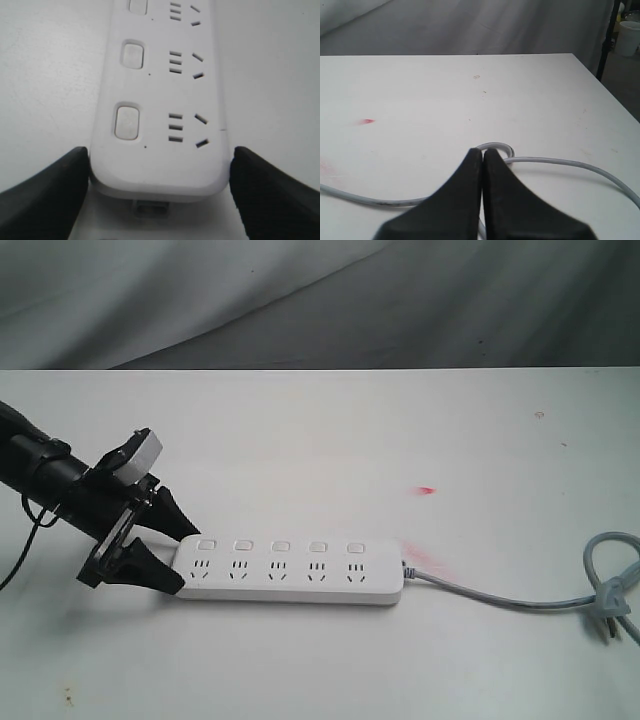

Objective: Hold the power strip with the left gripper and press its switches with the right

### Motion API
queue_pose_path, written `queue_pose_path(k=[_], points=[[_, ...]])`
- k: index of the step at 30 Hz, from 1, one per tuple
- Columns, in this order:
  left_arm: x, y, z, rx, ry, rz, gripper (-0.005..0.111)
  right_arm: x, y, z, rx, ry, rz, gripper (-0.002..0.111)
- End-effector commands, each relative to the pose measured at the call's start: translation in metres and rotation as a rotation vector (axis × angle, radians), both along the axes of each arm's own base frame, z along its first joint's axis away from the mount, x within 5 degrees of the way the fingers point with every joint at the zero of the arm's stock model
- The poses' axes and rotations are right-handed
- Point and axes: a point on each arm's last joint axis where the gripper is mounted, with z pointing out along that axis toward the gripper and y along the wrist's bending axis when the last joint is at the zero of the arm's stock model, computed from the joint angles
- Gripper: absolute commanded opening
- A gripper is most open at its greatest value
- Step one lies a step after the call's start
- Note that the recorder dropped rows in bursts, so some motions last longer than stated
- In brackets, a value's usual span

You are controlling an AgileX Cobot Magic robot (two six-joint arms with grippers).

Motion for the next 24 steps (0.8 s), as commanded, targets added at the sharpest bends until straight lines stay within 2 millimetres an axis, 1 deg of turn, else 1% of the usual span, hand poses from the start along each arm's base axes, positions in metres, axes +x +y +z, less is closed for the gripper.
queue_pose_path(k=[1,13,15,19,21,22,24], points=[[0.0028,-0.0004,0.0017,0.009,-0.021,0.001,0.044,0.0,-0.0006,0.0007,-0.021,-0.017,-0.003,0.0],[0.0028,-0.0004,0.0017,0.009,-0.021,0.001,0.045,0.0,-0.0006,0.0007,-0.021,-0.017,-0.003,0.0],[0.0028,-0.0004,0.0017,0.009,-0.021,0.001,0.052,0.0,-0.0006,0.0007,-0.021,-0.017,-0.003,0.0],[0.0028,-0.0004,0.0017,0.009,-0.021,0.001,0.08,0.0,-0.0006,0.0007,-0.021,-0.017,-0.003,0.0],[0.0028,-0.0004,0.0017,0.009,-0.021,0.001,0.09,0.0,-0.0006,0.0007,-0.021,-0.017,-0.003,0.0],[0.0028,-0.0004,0.0017,0.009,-0.021,0.001,0.093,0.0,-0.0006,0.0007,-0.021,-0.017,-0.003,0.0],[0.0028,-0.0004,0.0017,0.009,-0.019,0.002,0.094,0.0,-0.0006,0.0007,-0.021,-0.017,-0.003,0.0]])
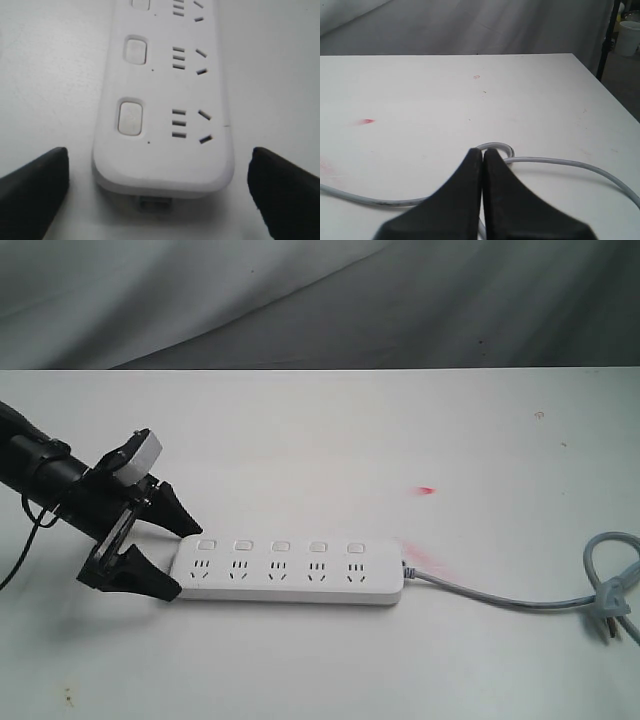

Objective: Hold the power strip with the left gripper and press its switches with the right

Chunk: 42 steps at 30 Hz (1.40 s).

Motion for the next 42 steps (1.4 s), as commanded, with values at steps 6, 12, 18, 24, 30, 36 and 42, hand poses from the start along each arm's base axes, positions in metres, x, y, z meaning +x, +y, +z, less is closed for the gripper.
queue_pose_path(k=[6,12,18,24,30,36,42], points=[[0.005,-0.001,0.008,-0.005,0.039,0.041,0.094,0.0,-0.001,0.001,-0.021,-0.017,-0.003,0.0],[0.019,0.001,0.054,0.011,0.0,0.123,0.094,0.0,-0.001,0.001,-0.021,-0.017,-0.003,0.0],[0.024,0.002,0.134,0.034,-0.219,0.148,0.088,0.0,-0.001,0.001,-0.021,-0.017,-0.003,0.0],[0.005,-0.001,0.216,0.046,-0.408,0.19,0.039,0.0,-0.001,0.001,-0.021,-0.017,-0.003,0.0],[-0.029,-0.007,0.274,-0.002,-0.327,0.411,0.0,0.0,-0.001,0.001,-0.021,-0.017,-0.003,0.0],[-0.064,-0.012,0.315,-0.066,-0.219,0.611,0.0,0.0,-0.001,0.001,-0.021,-0.017,-0.003,0.0],[-0.094,-0.019,0.348,-0.252,0.068,0.875,0.0,0.0,-0.001,0.001,-0.021,-0.017,-0.003,0.0]])
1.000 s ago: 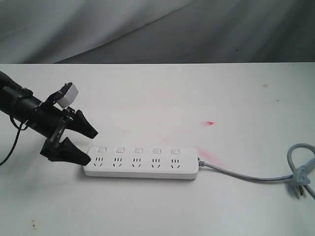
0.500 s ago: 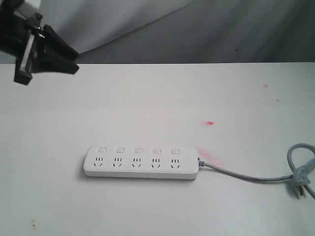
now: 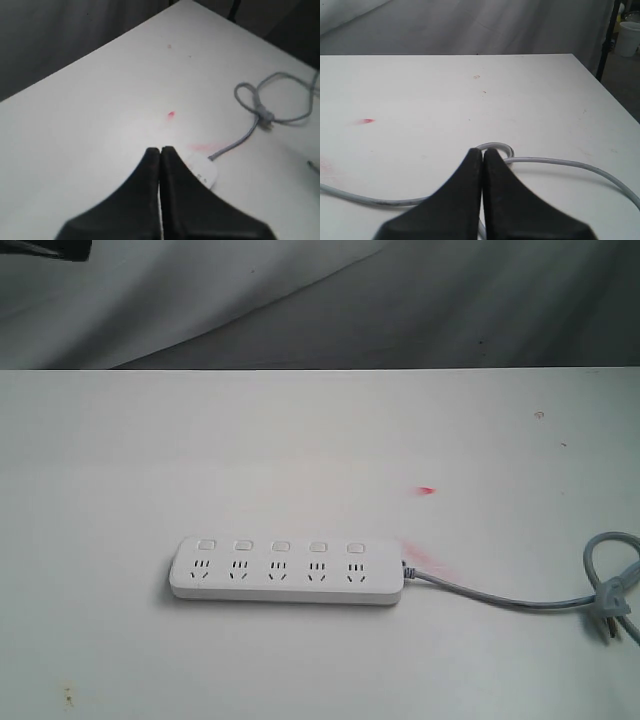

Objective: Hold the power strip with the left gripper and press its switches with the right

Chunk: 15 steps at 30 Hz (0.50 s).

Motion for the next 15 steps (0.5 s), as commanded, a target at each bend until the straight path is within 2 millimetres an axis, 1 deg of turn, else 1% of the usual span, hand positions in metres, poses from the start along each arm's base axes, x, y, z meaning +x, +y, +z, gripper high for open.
queue_pose_path(k=[1,2,3,4,6,9,10,12,14,15], points=[[-0.021,-0.008,0.025,-0.26,0.181,0.174,0.0,0.0,-0.001,0.001,-0.017,-0.017,-0.004,0.0],[-0.024,-0.008,0.03,-0.364,0.263,0.26,0.0,0.0,-0.001,0.001,-0.017,-0.017,-0.004,0.0],[-0.024,-0.008,0.032,-0.408,0.287,0.303,0.0,0.0,-0.001,0.001,-0.017,-0.017,-0.004,0.0],[-0.024,-0.007,0.034,-0.486,0.358,0.376,0.0,0.0,-0.001,0.001,-0.017,-0.017,-0.004,0.0],[-0.025,-0.008,0.033,-0.501,0.397,0.383,0.0,0.0,-0.001,0.001,-0.017,-0.017,-0.004,0.0],[-0.029,-0.008,0.031,-0.465,0.419,0.368,0.0,0.0,-0.001,0.001,-0.017,-0.017,-0.004,0.0],[-0.033,-0.006,0.033,-0.432,0.392,0.39,0.0,0.0,-0.001,0.001,-0.017,-0.017,-0.004,0.0],[-0.047,0.0,0.046,-0.384,0.251,0.486,0.0,0.0,-0.001,0.001,-0.017,-0.017,-0.004,0.0],[-0.07,0.006,0.067,-0.345,0.04,0.581,0.0,0.0,-0.001,0.001,-0.017,-0.017,-0.004,0.0],[-0.086,0.012,0.079,-0.293,-0.092,0.64,0.0,0.0,-0.001,0.001,-0.017,-0.017,-0.004,0.0]])
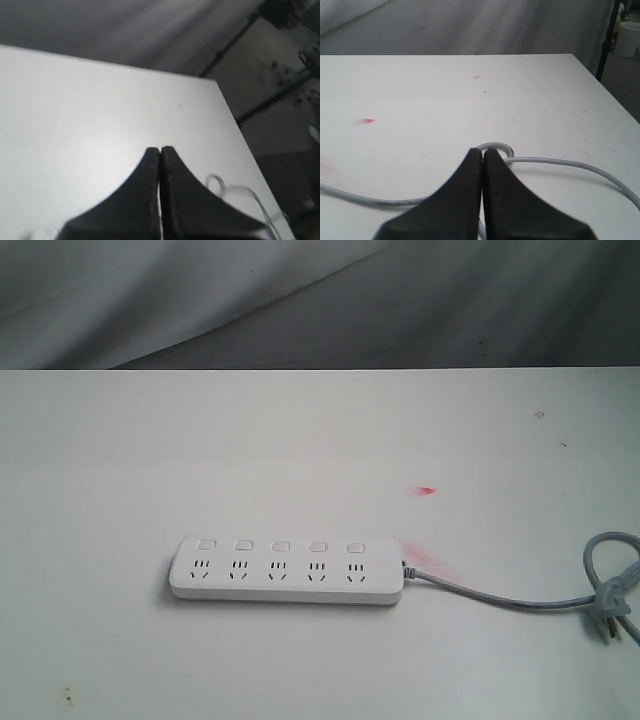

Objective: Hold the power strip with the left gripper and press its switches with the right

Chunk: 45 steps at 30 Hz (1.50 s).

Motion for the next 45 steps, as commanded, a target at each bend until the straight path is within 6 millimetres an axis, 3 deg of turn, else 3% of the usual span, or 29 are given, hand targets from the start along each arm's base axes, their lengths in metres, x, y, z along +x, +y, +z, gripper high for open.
queue_pose_path(k=[1,2,5,9,10,17,28,36,45], points=[[-0.058,0.015,0.046,0.253,-0.361,0.256,0.0,0.0,-0.001,0.001,-0.017,-0.017,-0.004,0.0],[-0.067,0.018,0.051,0.303,-0.402,0.29,0.0,0.0,-0.001,0.001,-0.017,-0.017,-0.004,0.0],[-0.118,0.029,0.083,0.546,-0.69,0.487,0.0,0.0,-0.001,0.001,-0.017,-0.017,-0.004,0.0],[-0.156,0.031,0.104,0.673,-0.903,0.609,0.0,0.0,-0.001,0.001,-0.017,-0.017,-0.004,0.0],[-0.173,0.03,0.111,0.697,-0.979,0.643,0.0,0.0,-0.001,0.001,-0.017,-0.017,-0.004,0.0],[-0.202,0.025,0.112,0.686,-1.02,0.659,0.0,0.0,-0.001,0.001,-0.017,-0.017,-0.004,0.0],[-0.204,0.024,0.106,0.488,-0.935,0.655,0.0,0.0,-0.001,0.001,-0.017,-0.017,-0.004,0.0],[-0.197,0.025,0.099,0.485,-0.914,0.65,0.0,0.0,-0.001,0.001,-0.017,-0.017,-0.004,0.0],[-0.146,0.028,0.031,0.451,-0.689,0.561,0.0,0.0,-0.001,0.001,-0.017,-0.017,-0.004,0.0]])
